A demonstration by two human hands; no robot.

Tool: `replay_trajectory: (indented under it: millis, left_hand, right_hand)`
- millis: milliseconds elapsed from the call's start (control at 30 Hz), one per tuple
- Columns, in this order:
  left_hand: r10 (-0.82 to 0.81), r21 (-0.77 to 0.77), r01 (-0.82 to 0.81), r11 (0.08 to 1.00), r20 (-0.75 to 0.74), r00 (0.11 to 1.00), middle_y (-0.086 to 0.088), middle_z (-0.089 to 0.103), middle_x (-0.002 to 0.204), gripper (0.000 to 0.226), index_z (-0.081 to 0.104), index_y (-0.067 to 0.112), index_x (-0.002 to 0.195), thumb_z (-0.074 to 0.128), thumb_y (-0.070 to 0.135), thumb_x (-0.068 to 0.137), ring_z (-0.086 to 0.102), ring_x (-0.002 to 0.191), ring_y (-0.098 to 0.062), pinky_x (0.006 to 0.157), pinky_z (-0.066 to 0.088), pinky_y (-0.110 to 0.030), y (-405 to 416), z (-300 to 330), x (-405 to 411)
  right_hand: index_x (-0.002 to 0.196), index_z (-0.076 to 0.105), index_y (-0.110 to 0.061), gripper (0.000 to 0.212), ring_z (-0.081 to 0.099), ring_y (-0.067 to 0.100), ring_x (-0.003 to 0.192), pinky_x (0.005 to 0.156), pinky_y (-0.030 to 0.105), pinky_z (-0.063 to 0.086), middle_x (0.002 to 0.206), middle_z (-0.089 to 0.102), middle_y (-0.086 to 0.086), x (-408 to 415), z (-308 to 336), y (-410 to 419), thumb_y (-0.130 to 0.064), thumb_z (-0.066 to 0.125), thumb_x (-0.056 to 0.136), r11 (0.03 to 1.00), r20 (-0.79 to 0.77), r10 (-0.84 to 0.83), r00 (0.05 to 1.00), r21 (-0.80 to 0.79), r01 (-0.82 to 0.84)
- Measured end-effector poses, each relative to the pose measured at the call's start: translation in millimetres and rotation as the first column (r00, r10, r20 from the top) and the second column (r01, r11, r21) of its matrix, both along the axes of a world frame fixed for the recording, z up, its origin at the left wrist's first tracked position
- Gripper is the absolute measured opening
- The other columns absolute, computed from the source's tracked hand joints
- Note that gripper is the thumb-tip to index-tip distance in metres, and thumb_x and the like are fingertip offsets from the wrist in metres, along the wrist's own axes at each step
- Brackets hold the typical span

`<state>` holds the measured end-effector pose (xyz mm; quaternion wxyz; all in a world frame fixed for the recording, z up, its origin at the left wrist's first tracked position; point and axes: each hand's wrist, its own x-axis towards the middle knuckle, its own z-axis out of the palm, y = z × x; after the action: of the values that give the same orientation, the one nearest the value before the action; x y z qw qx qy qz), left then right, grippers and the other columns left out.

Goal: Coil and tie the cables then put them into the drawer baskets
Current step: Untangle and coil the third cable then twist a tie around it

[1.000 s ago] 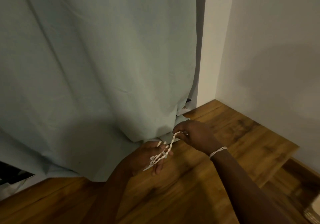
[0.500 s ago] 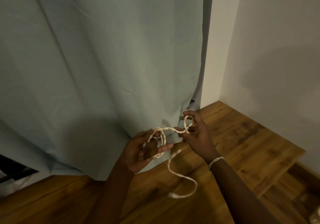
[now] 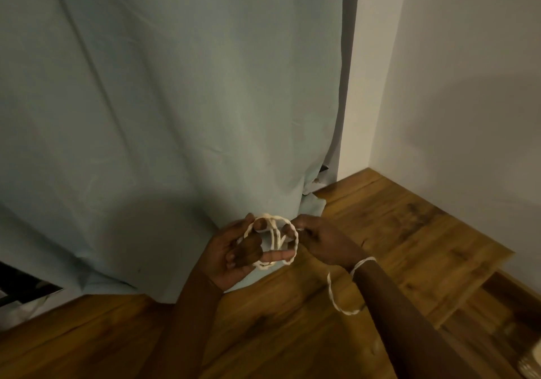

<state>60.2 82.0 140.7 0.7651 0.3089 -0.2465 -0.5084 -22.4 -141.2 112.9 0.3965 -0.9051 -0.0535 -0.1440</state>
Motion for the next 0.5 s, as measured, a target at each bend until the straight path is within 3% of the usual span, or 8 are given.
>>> replay_trajectory:
  millis: [100,167,200,267,333,367,433,500]
  left_hand:
    - [0.0,-0.19,-0.013,0.982,-0.07,0.998,-0.001,0.057,0.048,0.042,0.062,0.004,0.095,0.03,0.03,0.105,0.053,0.043,-0.011,0.114,0.025,-0.052,-13,14,1]
    - [0.075,-0.285,-0.104,0.953,-0.113,0.991,-0.016,0.074,0.088,0.049,0.064,0.0,0.1,0.025,0.029,0.106,0.072,0.083,-0.026,0.118,0.013,-0.059,-18,30,7]
    - [0.159,-0.272,-0.181,0.945,-0.103,0.982,-0.021,0.07,0.111,0.048,0.065,0.002,0.097,0.026,0.029,0.105,0.068,0.106,-0.032,0.117,0.016,-0.06,-21,37,9]
    - [0.388,-0.163,-0.377,0.912,0.04,0.921,-0.02,0.058,0.134,0.04,0.061,0.011,0.09,0.029,0.032,0.103,0.054,0.127,-0.032,0.115,0.026,-0.056,-20,40,16]
    - [0.513,-0.088,-0.514,0.853,0.32,0.796,-0.013,0.058,0.137,0.038,0.061,0.015,0.101,0.031,0.038,0.103,0.051,0.129,-0.027,0.112,0.03,-0.044,-19,32,25]
    - [0.531,-0.089,-0.575,0.814,0.516,0.672,-0.009,0.062,0.131,0.041,0.064,0.017,0.111,0.032,0.042,0.102,0.053,0.123,-0.025,0.104,0.034,-0.038,-19,24,32]
    - [0.423,-0.185,-0.674,0.715,0.882,0.207,-0.005,0.065,0.1,0.039,0.066,0.022,0.112,0.034,0.042,0.103,0.055,0.092,-0.021,0.083,0.04,-0.032,-19,6,40]
    - [0.255,-0.276,-0.689,0.67,0.957,-0.136,0.0,0.054,0.078,0.027,0.061,0.015,0.09,0.041,0.029,0.103,0.054,0.074,-0.011,0.071,0.046,-0.047,-20,-6,39]
  right_hand:
    - [0.12,0.064,-0.008,0.025,0.059,0.006,0.1,0.093,0.023,0.048,0.115,0.066,0.004,-1,-17,25,-0.017,0.055,0.099,0.992,-0.128,0.13,0.983,0.008,-0.13]
    - [0.116,0.066,-0.017,0.025,0.061,0.012,0.108,0.102,0.031,0.048,0.116,0.067,0.002,-5,-25,42,-0.025,0.048,0.1,0.981,-0.21,0.178,0.961,0.117,-0.156]
    - [0.108,0.068,-0.02,0.025,0.062,0.013,0.105,0.099,0.034,0.048,0.109,0.067,-0.001,-7,-26,50,-0.026,0.044,0.102,0.967,-0.239,0.202,0.95,0.201,-0.156]
    - [0.091,0.067,-0.011,0.028,0.059,0.01,0.084,0.082,0.032,0.047,0.088,0.064,-0.003,-10,-22,61,-0.015,0.041,0.099,0.925,-0.226,0.251,0.941,0.343,-0.164]
    - [0.079,0.061,-0.002,0.024,0.053,0.01,0.068,0.069,0.031,0.041,0.073,0.059,-0.002,-13,-11,68,0.0,0.041,0.092,0.87,-0.179,0.296,0.938,0.457,-0.187]
    - [0.079,0.06,-0.001,0.022,0.05,0.009,0.062,0.065,0.031,0.039,0.069,0.056,-0.002,-16,-7,69,0.001,0.041,0.09,0.845,-0.156,0.309,0.938,0.497,-0.196]
    - [0.085,0.063,-0.002,0.018,0.049,0.006,0.057,0.059,0.026,0.038,0.065,0.056,-0.008,-19,-1,66,-0.005,0.047,0.093,0.854,-0.103,0.291,0.951,0.476,-0.21]
    - [0.093,0.07,-0.01,0.018,0.058,0.009,0.06,0.058,0.025,0.046,0.069,0.064,-0.008,-19,4,58,-0.02,0.056,0.097,0.933,-0.043,0.198,0.979,0.314,-0.175]
